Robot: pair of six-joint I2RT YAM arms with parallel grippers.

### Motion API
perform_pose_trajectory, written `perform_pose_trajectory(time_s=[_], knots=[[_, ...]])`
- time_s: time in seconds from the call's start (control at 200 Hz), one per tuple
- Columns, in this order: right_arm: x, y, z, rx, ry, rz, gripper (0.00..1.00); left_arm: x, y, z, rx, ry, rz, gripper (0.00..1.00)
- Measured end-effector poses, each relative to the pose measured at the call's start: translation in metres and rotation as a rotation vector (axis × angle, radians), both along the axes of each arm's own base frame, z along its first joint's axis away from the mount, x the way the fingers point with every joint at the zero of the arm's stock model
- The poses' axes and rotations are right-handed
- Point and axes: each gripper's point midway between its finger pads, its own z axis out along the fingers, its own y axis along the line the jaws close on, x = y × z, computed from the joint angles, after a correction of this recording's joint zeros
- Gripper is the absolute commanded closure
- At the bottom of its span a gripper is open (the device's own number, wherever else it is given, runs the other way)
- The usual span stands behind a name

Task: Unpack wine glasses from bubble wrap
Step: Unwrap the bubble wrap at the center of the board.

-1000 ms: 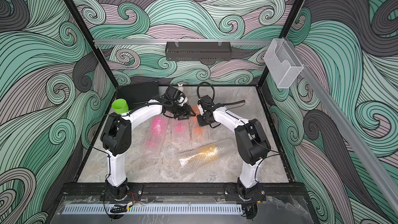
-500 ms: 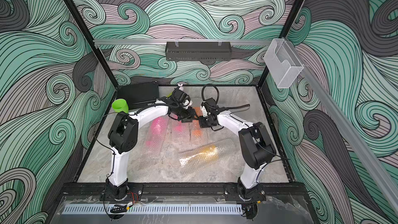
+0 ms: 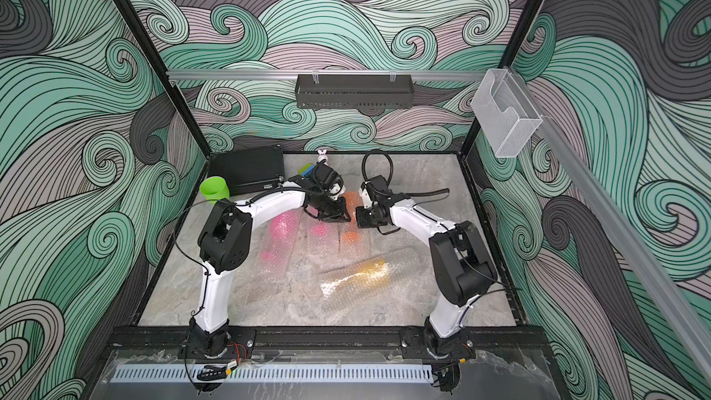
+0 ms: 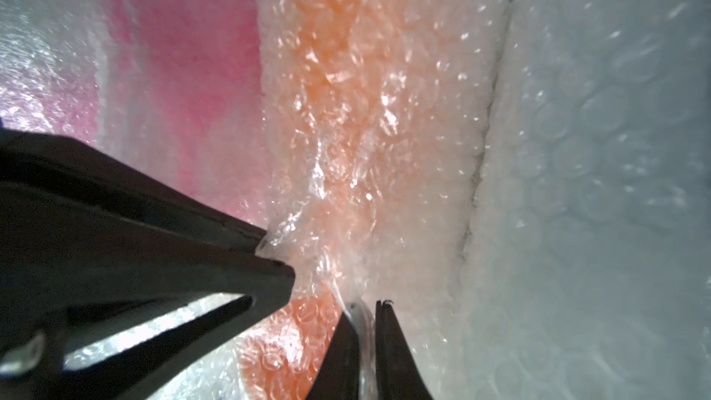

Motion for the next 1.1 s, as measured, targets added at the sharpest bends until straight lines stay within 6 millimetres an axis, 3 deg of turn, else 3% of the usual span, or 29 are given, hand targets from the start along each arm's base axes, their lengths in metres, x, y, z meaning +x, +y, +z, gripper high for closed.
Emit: perform_pose_trajectory(time_s=[0.07, 0.34, 0.741, 0.911, 1.101], knots=[[0.0, 0.0, 0.001, 0.002, -0.003, 0.001, 0.76, 0.0, 0.0, 0.0, 0.001, -0.002, -0.002, 1.0], [0.002, -0.001, 0.001, -0.014, -0.015, 0.001, 0.62, -0.001, -0.007, 0.01, 0.002, -0.027, -0.029, 1.0], [0.021, -0.007, 0.014, -0.099, -0.096, -0.034, 0.62, -0.005, -0.011, 0.016, 0.022, -0.045, -0.056, 1.0], [0.032, -0.01, 0.011, -0.138, -0.108, -0.043, 0.62, -0.005, -0.011, 0.016, 0.024, -0.049, -0.057, 1.0], [0.031, -0.007, 0.008, -0.143, -0.104, -0.033, 0.61, -0.005, -0.011, 0.015, 0.024, -0.049, -0.057, 1.0]])
